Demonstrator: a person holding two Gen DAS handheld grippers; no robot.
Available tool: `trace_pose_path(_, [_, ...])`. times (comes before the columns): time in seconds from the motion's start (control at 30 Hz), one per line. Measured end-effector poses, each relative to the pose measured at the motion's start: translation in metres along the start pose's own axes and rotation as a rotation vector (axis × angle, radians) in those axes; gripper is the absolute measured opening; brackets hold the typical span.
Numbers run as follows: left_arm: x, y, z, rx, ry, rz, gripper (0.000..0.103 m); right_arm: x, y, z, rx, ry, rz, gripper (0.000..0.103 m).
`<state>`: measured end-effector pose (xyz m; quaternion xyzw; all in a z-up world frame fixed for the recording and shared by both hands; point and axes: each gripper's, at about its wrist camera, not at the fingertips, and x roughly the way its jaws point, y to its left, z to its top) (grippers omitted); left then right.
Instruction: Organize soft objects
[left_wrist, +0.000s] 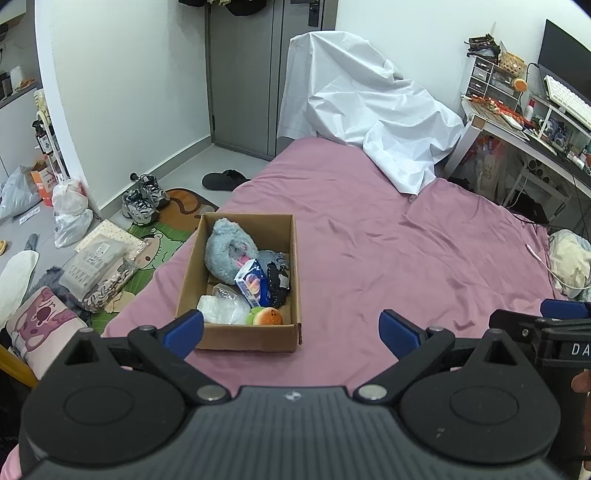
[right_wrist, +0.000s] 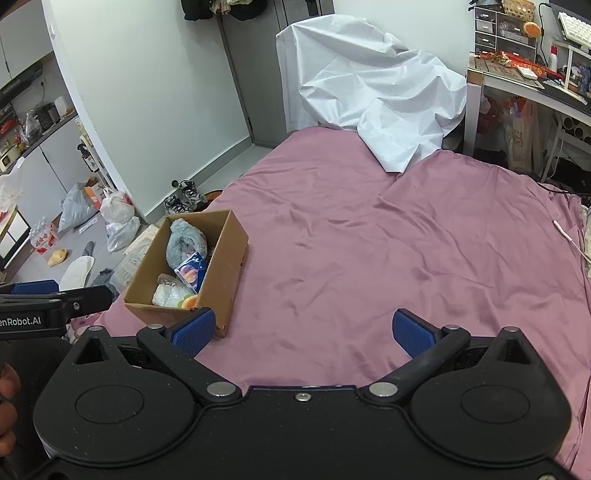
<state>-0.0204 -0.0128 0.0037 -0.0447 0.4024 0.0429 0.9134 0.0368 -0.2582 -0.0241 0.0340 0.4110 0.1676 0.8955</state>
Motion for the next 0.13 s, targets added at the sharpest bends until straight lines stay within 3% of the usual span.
trace_pose_path(0.13, [0.0013,-0.0005,0.0004,0.002,0.002,-0.002,0.100,0.0012,0.0002,0.0004,0.000,0.001,0.002,0.103])
